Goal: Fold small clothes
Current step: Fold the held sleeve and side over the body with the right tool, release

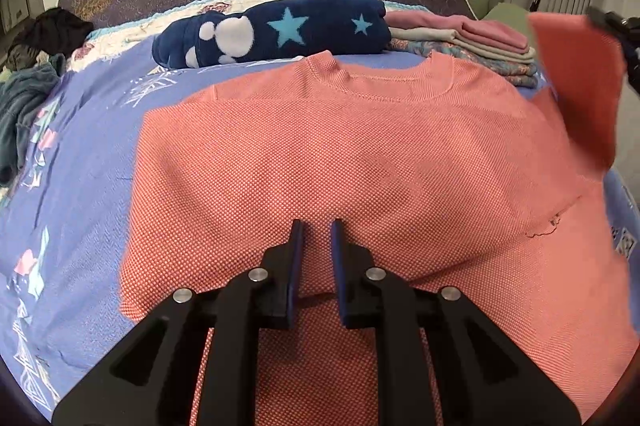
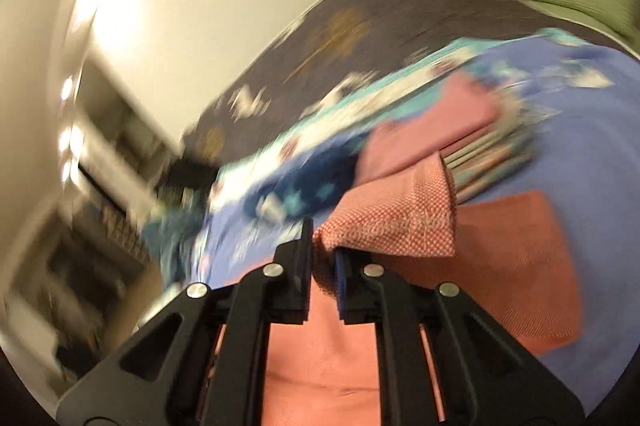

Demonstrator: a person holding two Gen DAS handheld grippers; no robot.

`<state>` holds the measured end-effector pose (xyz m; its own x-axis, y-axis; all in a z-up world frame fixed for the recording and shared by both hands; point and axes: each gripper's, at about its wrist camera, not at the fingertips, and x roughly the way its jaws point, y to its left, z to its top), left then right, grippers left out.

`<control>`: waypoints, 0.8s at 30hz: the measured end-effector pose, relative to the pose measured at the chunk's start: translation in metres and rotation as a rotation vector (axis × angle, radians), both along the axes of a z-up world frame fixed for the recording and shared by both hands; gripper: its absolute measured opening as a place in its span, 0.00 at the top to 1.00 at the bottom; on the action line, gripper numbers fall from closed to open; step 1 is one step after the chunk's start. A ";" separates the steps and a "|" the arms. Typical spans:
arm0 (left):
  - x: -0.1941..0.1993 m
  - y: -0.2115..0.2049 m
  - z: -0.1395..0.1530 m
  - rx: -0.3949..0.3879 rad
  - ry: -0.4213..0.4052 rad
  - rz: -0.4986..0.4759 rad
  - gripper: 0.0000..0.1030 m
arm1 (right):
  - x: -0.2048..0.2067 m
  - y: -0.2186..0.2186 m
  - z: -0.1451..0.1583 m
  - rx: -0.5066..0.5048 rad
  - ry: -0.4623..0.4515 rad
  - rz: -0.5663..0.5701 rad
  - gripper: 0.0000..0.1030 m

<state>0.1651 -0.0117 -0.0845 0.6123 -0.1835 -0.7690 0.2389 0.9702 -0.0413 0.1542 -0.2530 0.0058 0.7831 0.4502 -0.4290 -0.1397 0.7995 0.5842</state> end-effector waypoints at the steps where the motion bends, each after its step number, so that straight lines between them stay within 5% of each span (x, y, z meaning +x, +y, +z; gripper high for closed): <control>1: 0.000 0.001 0.000 -0.012 0.003 0.000 0.85 | 0.002 0.014 -0.004 -0.027 0.008 0.027 0.90; 8: 0.004 0.011 -0.001 -0.108 0.026 -0.004 0.84 | 0.001 0.084 -0.047 -0.171 0.096 0.150 0.90; 12: 0.005 0.019 -0.001 -0.205 0.045 -0.034 0.71 | -0.004 0.094 -0.053 -0.212 0.106 0.164 0.89; 17: 0.005 0.016 0.000 -0.204 0.043 -0.042 0.70 | -0.013 0.103 -0.057 -0.276 0.088 0.192 0.87; 19: 0.005 0.017 -0.001 -0.215 0.046 -0.043 0.69 | -0.016 0.111 -0.060 -0.313 0.075 0.211 0.79; 21: 0.006 0.018 -0.001 -0.227 0.049 -0.043 0.69 | -0.021 0.120 -0.062 -0.360 0.070 0.244 0.61; 24: 0.007 0.022 -0.002 -0.252 0.054 -0.046 0.68 | -0.023 0.118 -0.064 -0.350 0.085 0.234 0.54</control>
